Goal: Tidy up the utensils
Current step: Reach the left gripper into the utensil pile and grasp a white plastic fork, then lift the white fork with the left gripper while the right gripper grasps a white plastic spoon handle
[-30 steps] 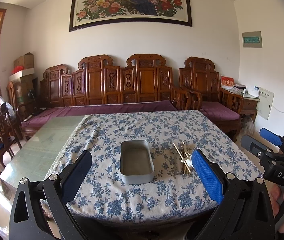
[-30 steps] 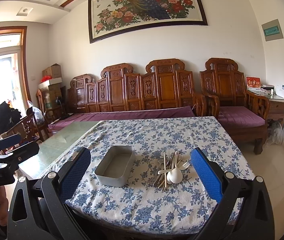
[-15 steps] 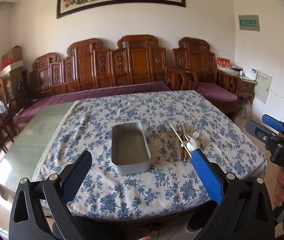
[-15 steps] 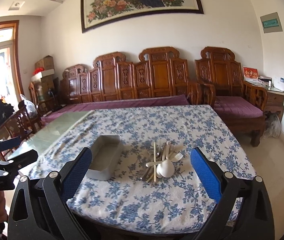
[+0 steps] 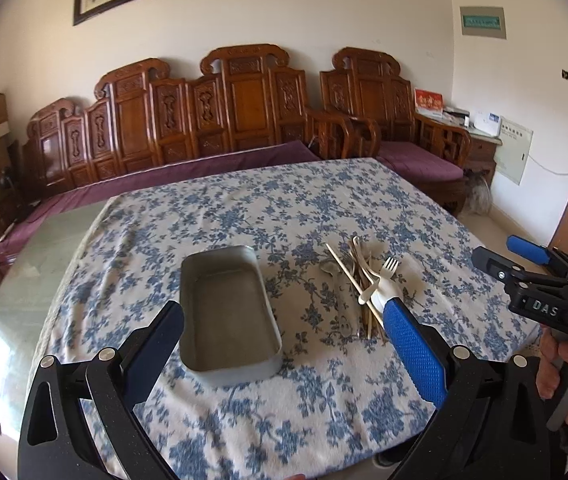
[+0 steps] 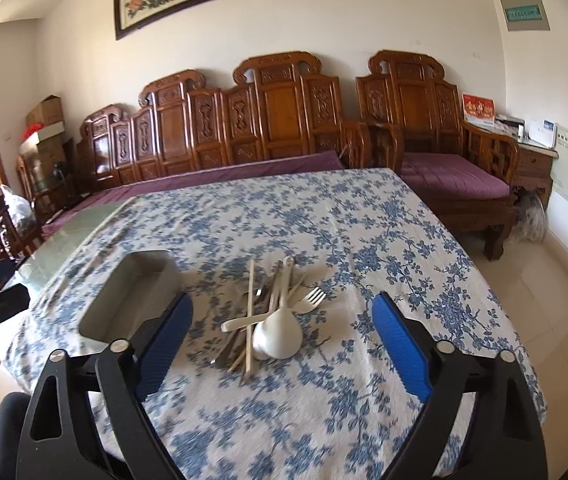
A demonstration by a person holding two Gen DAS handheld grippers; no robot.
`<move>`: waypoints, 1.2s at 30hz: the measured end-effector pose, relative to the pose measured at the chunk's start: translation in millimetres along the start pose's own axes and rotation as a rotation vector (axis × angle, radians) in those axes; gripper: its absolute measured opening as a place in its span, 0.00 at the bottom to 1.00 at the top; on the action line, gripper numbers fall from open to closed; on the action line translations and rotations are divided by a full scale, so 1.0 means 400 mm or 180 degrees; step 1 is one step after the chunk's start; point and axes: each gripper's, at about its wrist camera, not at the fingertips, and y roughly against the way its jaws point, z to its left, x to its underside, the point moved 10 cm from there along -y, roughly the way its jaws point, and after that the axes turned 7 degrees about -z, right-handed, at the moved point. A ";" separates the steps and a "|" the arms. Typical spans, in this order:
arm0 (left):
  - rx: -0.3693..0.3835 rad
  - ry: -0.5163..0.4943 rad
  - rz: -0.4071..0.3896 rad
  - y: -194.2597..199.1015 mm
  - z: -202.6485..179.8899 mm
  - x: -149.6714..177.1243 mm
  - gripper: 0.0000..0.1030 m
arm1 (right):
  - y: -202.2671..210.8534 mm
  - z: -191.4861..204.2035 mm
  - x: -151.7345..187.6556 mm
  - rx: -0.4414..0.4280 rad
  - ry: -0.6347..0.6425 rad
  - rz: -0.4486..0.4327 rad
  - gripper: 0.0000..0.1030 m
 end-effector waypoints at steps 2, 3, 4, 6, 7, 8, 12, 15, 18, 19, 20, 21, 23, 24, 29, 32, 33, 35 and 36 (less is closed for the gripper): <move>0.0044 -0.0037 0.0062 -0.037 -0.007 0.000 0.94 | -0.041 -0.016 0.005 0.0002 -0.0014 0.0059 0.80; 0.0077 -0.0043 0.0087 -0.053 -0.010 0.000 0.94 | -0.069 -0.028 0.010 0.0002 -0.0028 0.0098 0.74; 0.0108 -0.0045 0.0114 -0.070 -0.014 0.001 0.94 | -0.087 -0.036 0.015 -0.0003 -0.0037 0.0135 0.70; 0.0176 -0.0042 0.0177 -0.110 -0.024 0.006 0.94 | -0.129 -0.051 0.024 -0.0002 -0.0031 0.0202 0.66; 0.0200 -0.0036 0.0199 -0.124 -0.029 0.007 0.94 | -0.149 -0.058 0.028 0.0018 -0.0019 0.0228 0.66; 0.0258 -0.0018 0.0238 -0.143 -0.036 0.012 0.94 | -0.159 -0.064 0.031 0.0041 -0.0008 0.0249 0.66; 0.0405 -0.0022 0.0340 -0.201 -0.062 0.032 0.94 | -0.222 -0.100 0.055 0.0100 -0.0016 0.0356 0.64; 0.0510 -0.0028 0.0446 -0.244 -0.085 0.046 0.87 | -0.258 -0.129 0.089 0.0129 -0.0054 0.0455 0.62; 0.0646 -0.0005 0.0570 -0.286 -0.116 0.065 0.79 | -0.292 -0.156 0.138 0.0124 -0.0132 0.0587 0.59; 0.0668 -0.0002 0.0597 -0.296 -0.121 0.068 0.77 | -0.300 -0.159 0.149 0.0120 -0.0147 0.0620 0.58; 0.0708 0.0003 0.0655 -0.315 -0.134 0.074 0.72 | -0.308 -0.162 0.160 0.0108 -0.0172 0.0656 0.58; 0.0748 0.0022 0.0711 -0.332 -0.146 0.080 0.69 | -0.316 -0.165 0.170 0.0082 -0.0212 0.0697 0.57; 0.0812 0.0090 0.0803 -0.364 -0.161 0.090 0.62 | -0.322 -0.161 0.180 0.0030 -0.0250 0.0730 0.57; 0.0841 0.0128 0.0858 -0.381 -0.169 0.096 0.58 | -0.324 -0.157 0.183 0.0010 -0.0234 0.0733 0.57; 0.0990 0.0284 0.1143 -0.468 -0.211 0.135 0.47 | -0.323 -0.143 0.185 -0.0068 -0.0202 0.0741 0.57; 0.1132 0.0484 0.1335 -0.504 -0.232 0.162 0.39 | -0.323 -0.149 0.182 -0.0077 -0.0241 0.0742 0.57; 0.1172 0.0542 0.1376 -0.514 -0.238 0.168 0.36 | -0.323 -0.153 0.181 -0.0074 -0.0263 0.0744 0.57; 0.1206 0.0680 0.1465 -0.527 -0.242 0.180 0.24 | -0.323 -0.157 0.179 -0.0092 -0.0317 0.0740 0.57; 0.1228 0.0735 0.1496 -0.530 -0.246 0.183 0.18 | -0.323 -0.159 0.178 -0.0098 -0.0334 0.0736 0.57</move>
